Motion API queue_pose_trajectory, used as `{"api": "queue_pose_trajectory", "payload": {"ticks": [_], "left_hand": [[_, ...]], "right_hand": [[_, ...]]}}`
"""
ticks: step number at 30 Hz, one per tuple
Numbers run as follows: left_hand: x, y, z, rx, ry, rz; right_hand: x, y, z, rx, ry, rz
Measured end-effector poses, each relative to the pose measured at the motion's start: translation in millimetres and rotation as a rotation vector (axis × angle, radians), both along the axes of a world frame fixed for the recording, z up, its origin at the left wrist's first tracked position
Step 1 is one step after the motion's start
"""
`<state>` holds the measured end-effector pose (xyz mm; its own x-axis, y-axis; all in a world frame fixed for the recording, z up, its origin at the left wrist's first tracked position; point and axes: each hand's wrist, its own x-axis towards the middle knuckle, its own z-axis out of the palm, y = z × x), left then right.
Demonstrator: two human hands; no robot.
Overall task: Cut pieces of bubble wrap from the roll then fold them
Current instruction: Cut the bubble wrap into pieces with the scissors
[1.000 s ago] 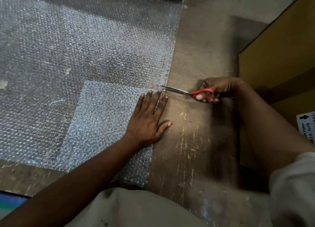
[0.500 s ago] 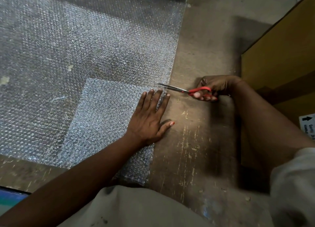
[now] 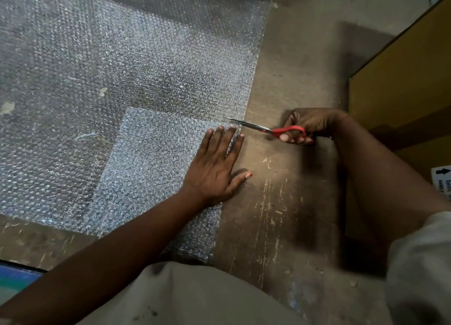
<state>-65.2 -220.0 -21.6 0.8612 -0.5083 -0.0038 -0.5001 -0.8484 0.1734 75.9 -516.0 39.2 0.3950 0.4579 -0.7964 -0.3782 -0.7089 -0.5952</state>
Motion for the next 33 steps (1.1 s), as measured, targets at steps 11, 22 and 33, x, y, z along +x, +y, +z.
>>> {"api": "queue_pose_trajectory", "payload": {"ticks": [11, 22, 33], "left_hand": [[0.8, 0.3, -0.7, 0.016, 0.007, -0.011], [2.1, 0.1, -0.3, 0.005, 0.007, -0.004], [1.9, 0.3, -2.4, -0.014, 0.002, -0.002]], "right_hand": [[-2.9, 1.8, -2.1, 0.023, -0.019, -0.063], [2.6, 13.7, 2.6, 0.006, -0.033, -0.021], [7.1, 15.9, 1.0, -0.042, -0.053, -0.002]]}}
